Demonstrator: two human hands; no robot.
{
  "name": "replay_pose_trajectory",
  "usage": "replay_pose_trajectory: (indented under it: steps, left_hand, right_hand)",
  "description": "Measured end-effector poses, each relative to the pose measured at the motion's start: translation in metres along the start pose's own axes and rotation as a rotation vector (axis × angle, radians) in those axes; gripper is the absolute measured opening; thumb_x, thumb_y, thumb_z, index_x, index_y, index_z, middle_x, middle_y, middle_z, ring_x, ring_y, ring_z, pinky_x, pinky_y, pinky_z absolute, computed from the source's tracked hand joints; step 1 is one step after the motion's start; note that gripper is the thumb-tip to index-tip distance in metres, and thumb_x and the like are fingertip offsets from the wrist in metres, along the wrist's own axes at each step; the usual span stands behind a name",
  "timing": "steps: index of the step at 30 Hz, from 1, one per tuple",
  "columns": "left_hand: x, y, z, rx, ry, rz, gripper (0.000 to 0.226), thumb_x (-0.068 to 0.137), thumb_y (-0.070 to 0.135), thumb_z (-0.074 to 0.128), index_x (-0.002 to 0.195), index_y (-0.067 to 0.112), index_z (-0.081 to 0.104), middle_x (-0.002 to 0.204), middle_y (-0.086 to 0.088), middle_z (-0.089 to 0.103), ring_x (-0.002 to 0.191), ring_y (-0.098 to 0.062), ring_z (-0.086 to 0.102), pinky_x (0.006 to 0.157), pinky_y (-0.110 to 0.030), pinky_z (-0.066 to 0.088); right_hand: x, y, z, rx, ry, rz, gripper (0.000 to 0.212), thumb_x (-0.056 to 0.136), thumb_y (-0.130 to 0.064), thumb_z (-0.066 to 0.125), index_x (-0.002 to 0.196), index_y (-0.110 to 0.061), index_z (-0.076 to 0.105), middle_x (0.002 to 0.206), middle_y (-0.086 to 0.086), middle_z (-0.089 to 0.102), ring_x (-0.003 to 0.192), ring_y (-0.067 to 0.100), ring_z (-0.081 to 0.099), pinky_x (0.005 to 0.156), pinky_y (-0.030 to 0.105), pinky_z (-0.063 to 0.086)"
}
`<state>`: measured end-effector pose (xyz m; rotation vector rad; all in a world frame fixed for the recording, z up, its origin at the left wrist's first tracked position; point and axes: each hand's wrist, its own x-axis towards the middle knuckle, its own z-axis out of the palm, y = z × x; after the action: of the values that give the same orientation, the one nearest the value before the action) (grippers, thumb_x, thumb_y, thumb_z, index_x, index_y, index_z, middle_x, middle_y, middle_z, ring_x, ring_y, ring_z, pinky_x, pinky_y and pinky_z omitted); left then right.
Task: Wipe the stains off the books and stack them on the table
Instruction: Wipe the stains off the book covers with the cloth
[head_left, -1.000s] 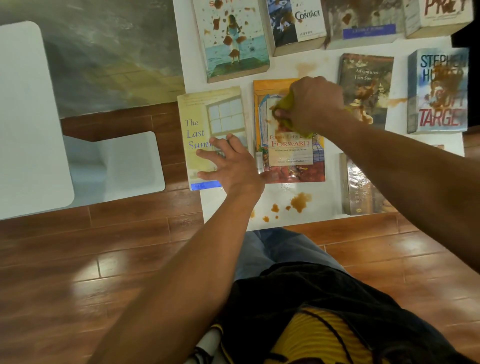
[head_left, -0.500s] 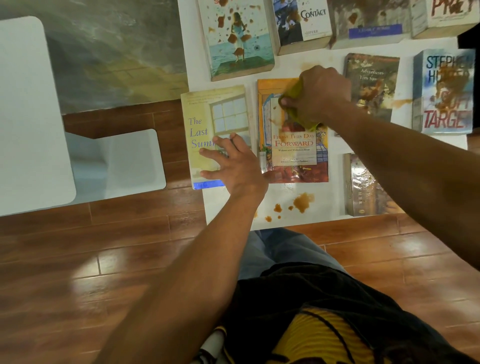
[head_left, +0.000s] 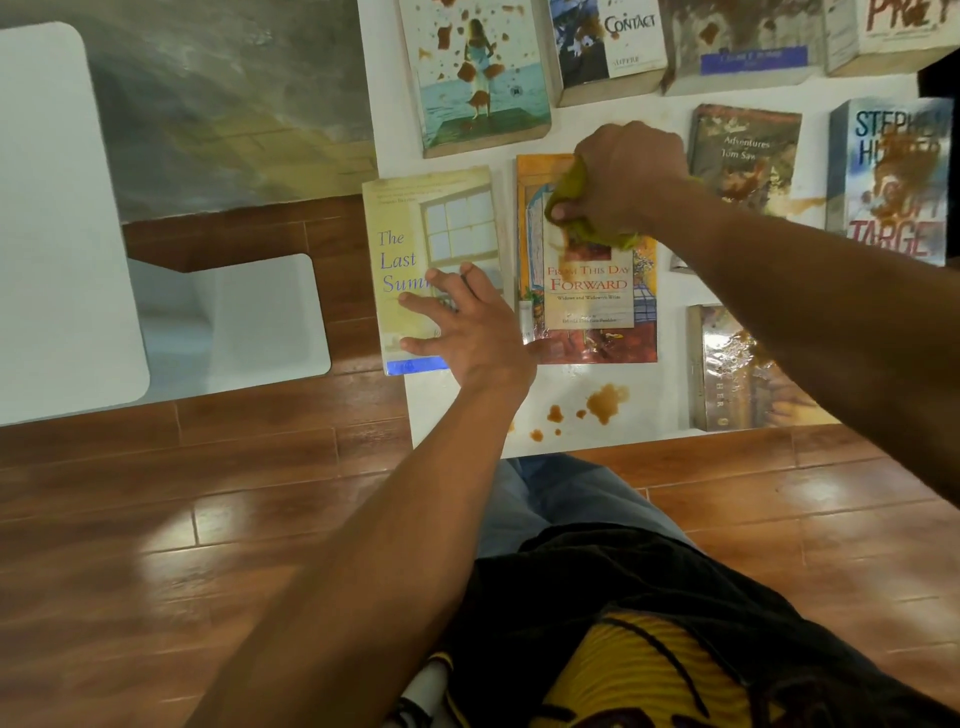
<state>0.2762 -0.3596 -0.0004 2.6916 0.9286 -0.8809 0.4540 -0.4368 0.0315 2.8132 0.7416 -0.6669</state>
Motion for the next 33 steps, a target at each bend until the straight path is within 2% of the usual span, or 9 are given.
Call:
replay_pose_trajectory:
  steps: [5, 9, 13, 17, 19, 22, 26, 30, 33]
  left_hand:
    - [0.001, 0.0, 0.0, 0.011, 0.002, 0.005, 0.131, 0.07, 0.078, 0.07, 0.153, 0.004, 0.002, 0.161, -0.026, 0.003, 0.144, -0.06, 0.006, 0.102, -0.076, 0.032]
    - [0.0, -0.002, -0.002, 0.002, -0.002, 0.004, 0.131, 0.069, 0.078, 0.07, 0.153, 0.005, 0.002, 0.161, -0.026, 0.003, 0.144, -0.06, 0.006, 0.102, -0.076, 0.031]
    - [0.0, 0.001, -0.001, 0.01, -0.004, 0.003, 0.134, 0.068, 0.08, 0.069, 0.154, 0.004, 0.001, 0.16, -0.027, 0.002, 0.144, -0.06, 0.006, 0.101, -0.077, 0.031]
    - [0.0, -0.002, -0.002, -0.007, -0.004, 0.012, 0.133, 0.068, 0.081, 0.067, 0.154, 0.005, 0.001, 0.161, -0.026, 0.002, 0.145, -0.06, 0.005, 0.102, -0.077, 0.03]
    - [0.0, -0.003, -0.002, -0.01, -0.014, 0.011, 0.132, 0.069, 0.08, 0.069, 0.153, 0.004, 0.001, 0.161, -0.026, 0.001, 0.145, -0.06, 0.004, 0.103, -0.077, 0.029]
    - [-0.002, 0.0, -0.001, 0.002, -0.001, 0.013, 0.131, 0.068, 0.079, 0.07, 0.152, 0.003, 0.002, 0.16, -0.027, 0.002, 0.144, -0.06, 0.006, 0.102, -0.077, 0.03]
    - [-0.002, -0.001, -0.002, 0.004, 0.007, 0.017, 0.13, 0.07, 0.079, 0.068, 0.154, 0.004, 0.002, 0.161, -0.026, 0.003, 0.145, -0.06, 0.006, 0.102, -0.076, 0.031]
    - [-0.001, -0.001, -0.002, 0.011, 0.009, 0.002, 0.132, 0.068, 0.08, 0.069, 0.153, 0.003, 0.003, 0.16, -0.027, 0.004, 0.144, -0.06, 0.007, 0.101, -0.076, 0.033]
    - [0.0, -0.001, -0.002, -0.007, -0.001, 0.017, 0.133, 0.068, 0.081, 0.068, 0.154, 0.004, 0.002, 0.161, -0.027, 0.002, 0.145, -0.06, 0.005, 0.102, -0.076, 0.031]
  right_hand:
    - [-0.008, -0.005, 0.004, -0.066, -0.098, -0.101, 0.059, 0.075, -0.077, 0.065, 0.09, -0.02, 0.056, 0.08, 0.001, 0.054, 0.08, 0.026, 0.054, 0.069, 0.038, 0.045]
    - [-0.005, 0.002, -0.003, -0.031, -0.04, -0.047, 0.062, 0.074, -0.075, 0.067, 0.094, -0.017, 0.057, 0.081, 0.003, 0.053, 0.082, 0.027, 0.054, 0.069, 0.038, 0.043]
    - [-0.025, -0.005, 0.007, -0.196, -0.131, -0.217, 0.057, 0.08, -0.074, 0.061, 0.087, -0.019, 0.048, 0.073, -0.001, 0.046, 0.077, 0.026, 0.049, 0.065, 0.037, 0.042]
    - [-0.016, 0.002, -0.006, -0.229, -0.044, -0.2, 0.056, 0.08, -0.07, 0.065, 0.092, -0.016, 0.054, 0.08, 0.005, 0.054, 0.076, 0.026, 0.051, 0.065, 0.037, 0.042]
    - [-0.024, -0.004, -0.001, -0.268, -0.027, -0.248, 0.052, 0.082, -0.066, 0.066, 0.09, -0.016, 0.052, 0.08, 0.005, 0.053, 0.075, 0.026, 0.052, 0.064, 0.037, 0.044]
    - [-0.037, -0.002, 0.009, -0.295, -0.117, -0.321, 0.051, 0.083, -0.067, 0.064, 0.088, -0.017, 0.05, 0.08, 0.003, 0.055, 0.076, 0.026, 0.055, 0.062, 0.036, 0.044]
    - [-0.029, 0.006, -0.001, -0.183, -0.083, -0.166, 0.055, 0.08, -0.068, 0.066, 0.09, -0.017, 0.048, 0.072, 0.0, 0.044, 0.078, 0.026, 0.049, 0.065, 0.038, 0.04]
    - [-0.044, -0.002, 0.014, -0.207, -0.15, -0.242, 0.058, 0.079, -0.07, 0.065, 0.101, -0.017, 0.06, 0.08, 0.002, 0.052, 0.076, 0.025, 0.049, 0.065, 0.036, 0.043]
    - [-0.038, 0.007, 0.002, -0.181, -0.151, -0.178, 0.061, 0.075, -0.073, 0.067, 0.1, -0.018, 0.06, 0.077, -0.001, 0.05, 0.078, 0.025, 0.05, 0.066, 0.037, 0.045]
